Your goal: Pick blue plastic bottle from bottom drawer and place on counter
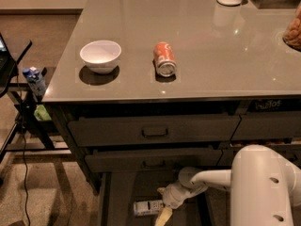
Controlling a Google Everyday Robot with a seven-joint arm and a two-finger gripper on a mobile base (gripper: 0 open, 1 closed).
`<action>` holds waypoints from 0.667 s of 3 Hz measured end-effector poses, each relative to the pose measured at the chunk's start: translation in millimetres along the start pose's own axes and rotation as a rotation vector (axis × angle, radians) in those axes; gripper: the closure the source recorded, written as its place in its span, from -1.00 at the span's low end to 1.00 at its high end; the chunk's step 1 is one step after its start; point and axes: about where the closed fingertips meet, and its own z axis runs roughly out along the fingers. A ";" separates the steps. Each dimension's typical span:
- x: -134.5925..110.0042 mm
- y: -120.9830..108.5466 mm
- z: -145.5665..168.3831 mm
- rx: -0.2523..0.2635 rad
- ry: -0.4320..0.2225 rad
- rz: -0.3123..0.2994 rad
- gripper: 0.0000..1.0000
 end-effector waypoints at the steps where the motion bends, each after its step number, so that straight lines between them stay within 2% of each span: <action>1: 6.2 -9.8 11.4 0.019 0.000 -0.011 -1.00; 2: 12.6 -20.2 19.7 0.047 -0.008 -0.029 -1.00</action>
Offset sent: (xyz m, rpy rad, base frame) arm 0.0255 -0.0048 -0.0417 0.0027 -0.1057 -0.0147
